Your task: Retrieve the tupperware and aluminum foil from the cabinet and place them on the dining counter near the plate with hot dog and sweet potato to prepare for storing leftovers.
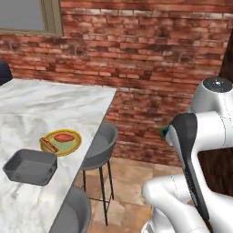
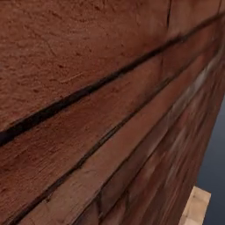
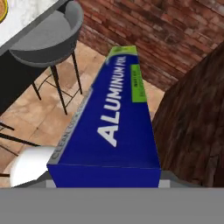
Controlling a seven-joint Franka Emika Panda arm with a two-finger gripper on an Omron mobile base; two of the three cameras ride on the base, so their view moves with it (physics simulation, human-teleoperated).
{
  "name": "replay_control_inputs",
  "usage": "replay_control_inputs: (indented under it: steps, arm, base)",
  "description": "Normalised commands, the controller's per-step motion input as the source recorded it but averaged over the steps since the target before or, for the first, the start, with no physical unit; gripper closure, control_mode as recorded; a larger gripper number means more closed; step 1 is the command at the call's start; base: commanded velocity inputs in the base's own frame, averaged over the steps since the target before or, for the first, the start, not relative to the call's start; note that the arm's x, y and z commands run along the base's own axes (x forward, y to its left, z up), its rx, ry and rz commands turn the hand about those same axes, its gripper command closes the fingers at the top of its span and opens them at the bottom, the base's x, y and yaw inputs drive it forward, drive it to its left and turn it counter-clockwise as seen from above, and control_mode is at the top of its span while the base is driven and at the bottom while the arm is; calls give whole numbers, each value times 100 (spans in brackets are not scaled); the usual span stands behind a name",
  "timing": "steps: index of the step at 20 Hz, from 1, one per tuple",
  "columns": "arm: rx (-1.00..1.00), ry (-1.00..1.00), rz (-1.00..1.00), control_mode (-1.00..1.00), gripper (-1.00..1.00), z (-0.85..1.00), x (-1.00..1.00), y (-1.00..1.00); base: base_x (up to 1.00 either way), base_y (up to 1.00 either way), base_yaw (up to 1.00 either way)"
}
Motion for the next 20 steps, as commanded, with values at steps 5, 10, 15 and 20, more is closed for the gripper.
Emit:
replay_control_inputs:
  steps: [5,10,15,20]
  arm:
    - [0,0,0,100,100,0,0,0]
    - [0,0,0,100,100,0,0,0]
    - [0,0,0,100,100,0,0,0]
    - [0,0,0,100,100,0,0,0]
  base:
    - [91,-11,51]
    - [85,-2,57]
    - [75,0,62]
    - [59,0,67]
